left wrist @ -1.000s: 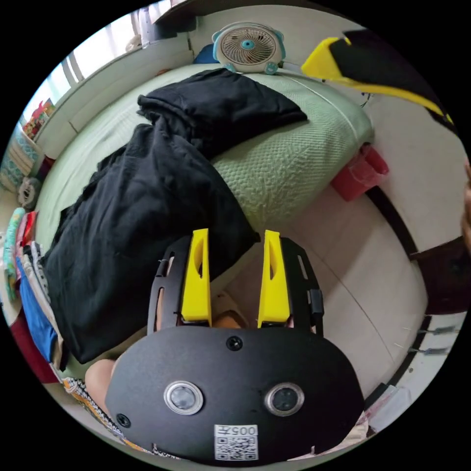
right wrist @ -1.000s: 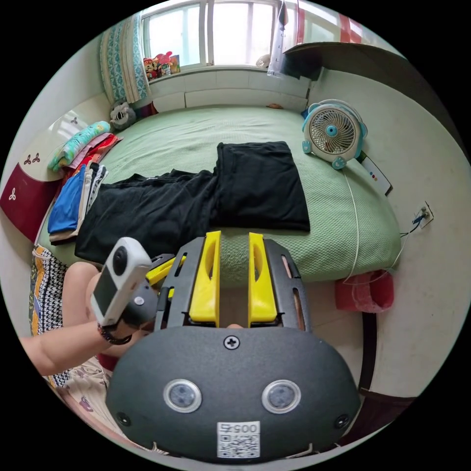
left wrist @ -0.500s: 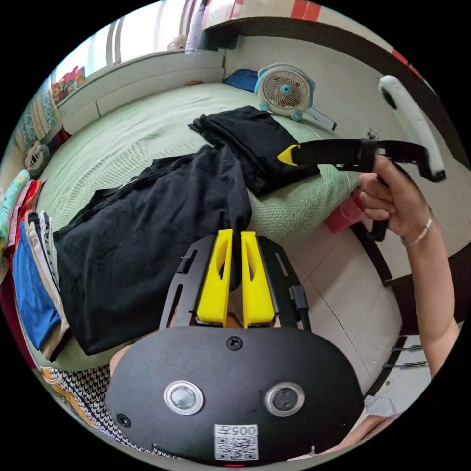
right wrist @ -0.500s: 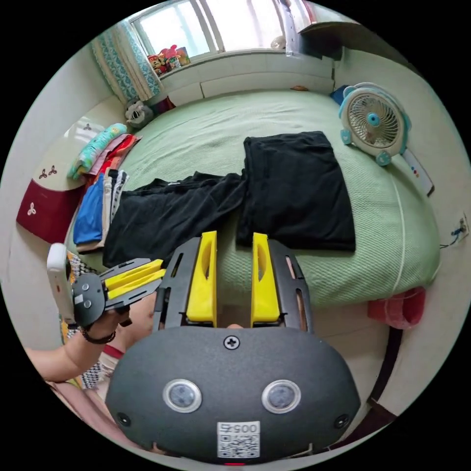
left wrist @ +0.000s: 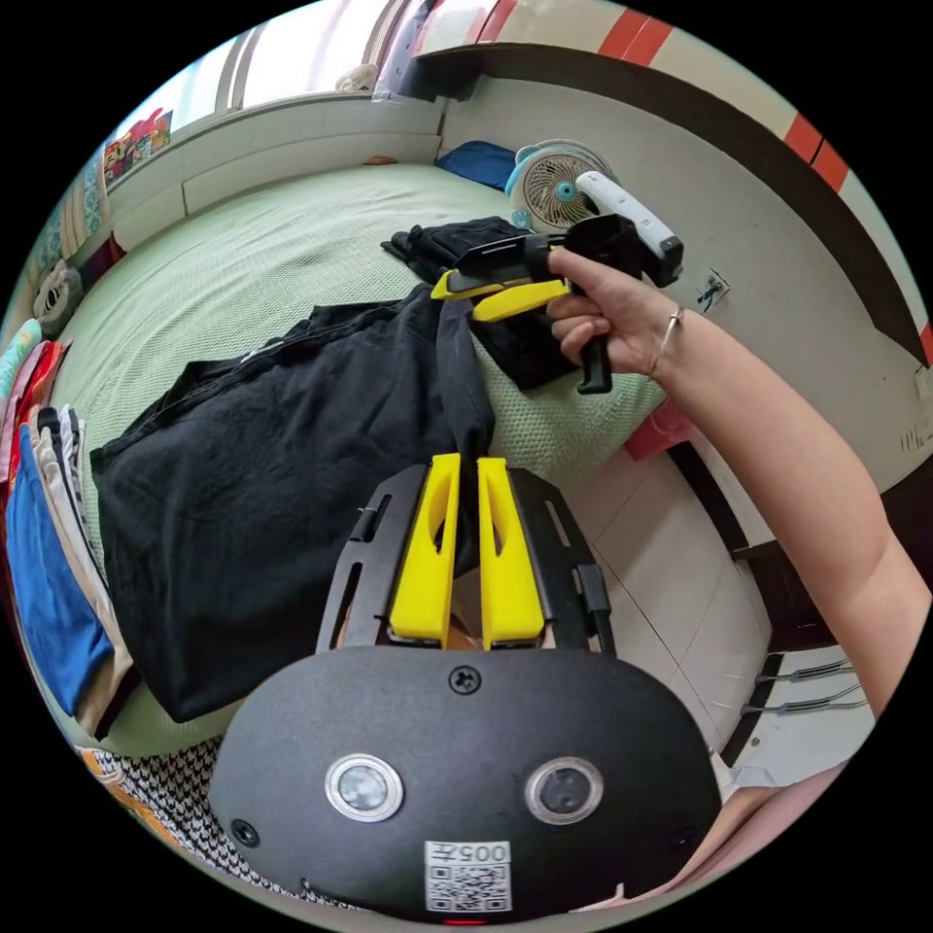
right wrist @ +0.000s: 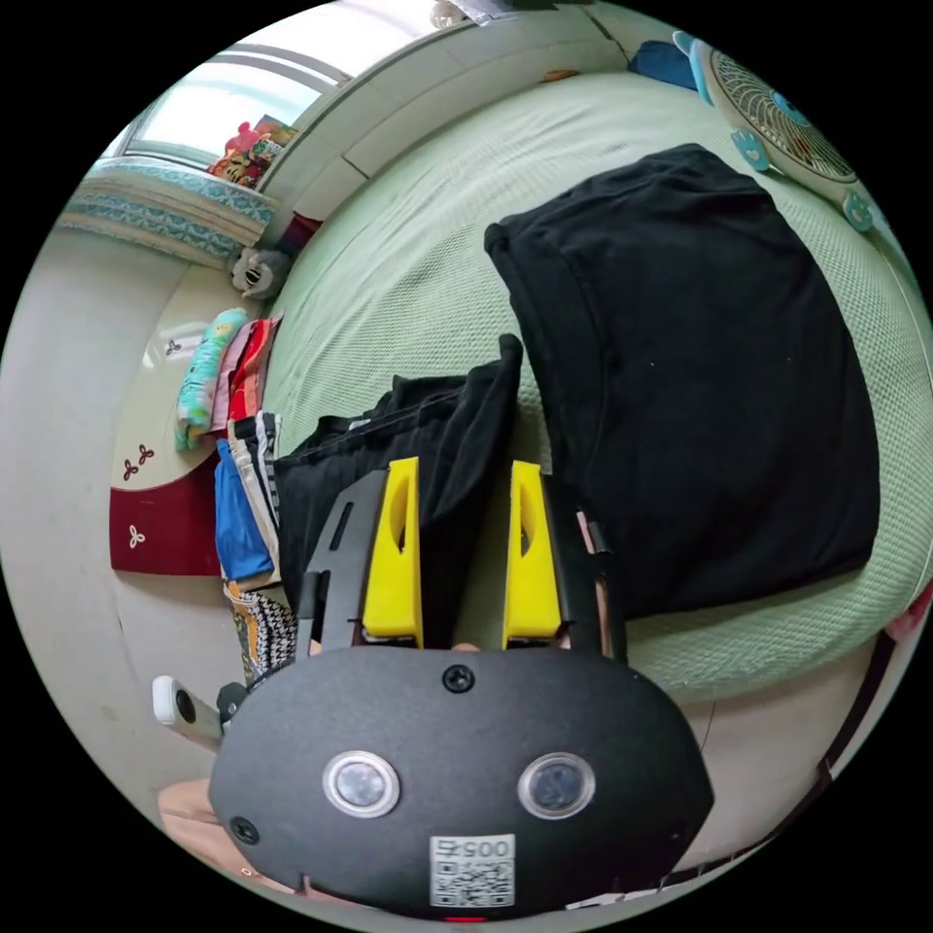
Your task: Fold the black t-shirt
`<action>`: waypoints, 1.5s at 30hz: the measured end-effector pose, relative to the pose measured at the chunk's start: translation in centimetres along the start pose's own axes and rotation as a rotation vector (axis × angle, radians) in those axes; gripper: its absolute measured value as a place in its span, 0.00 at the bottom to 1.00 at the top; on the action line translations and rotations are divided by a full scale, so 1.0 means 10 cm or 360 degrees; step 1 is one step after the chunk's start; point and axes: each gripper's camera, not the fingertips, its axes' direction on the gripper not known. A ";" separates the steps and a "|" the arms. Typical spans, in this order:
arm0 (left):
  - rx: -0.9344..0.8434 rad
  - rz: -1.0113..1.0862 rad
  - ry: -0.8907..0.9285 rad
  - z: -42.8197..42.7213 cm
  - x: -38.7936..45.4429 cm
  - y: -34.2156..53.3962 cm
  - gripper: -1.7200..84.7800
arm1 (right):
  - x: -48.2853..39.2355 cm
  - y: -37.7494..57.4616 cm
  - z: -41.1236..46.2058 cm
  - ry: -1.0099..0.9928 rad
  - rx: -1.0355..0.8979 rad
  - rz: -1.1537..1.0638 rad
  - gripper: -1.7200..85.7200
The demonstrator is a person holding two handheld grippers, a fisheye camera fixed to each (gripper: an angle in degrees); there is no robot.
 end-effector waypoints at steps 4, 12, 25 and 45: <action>0.0011 0.0007 0.0018 -0.09 -0.08 0.08 0.07 | 0.04 -0.12 0.19 0.0053 -0.0082 0.0039 0.14; 0.0018 -0.0003 0.0049 -0.34 -0.30 0.25 0.07 | 0.07 -0.21 0.33 -0.0089 -0.0011 0.0119 0.06; 0.0177 0.0149 0.0160 -0.89 0.02 0.25 0.07 | -0.48 0.03 -0.46 0.0376 0.0221 -0.0046 0.01; 0.0252 -0.0417 -0.0004 -1.60 -1.69 1.16 0.07 | -2.88 0.33 0.75 0.0584 0.0116 -0.0413 0.02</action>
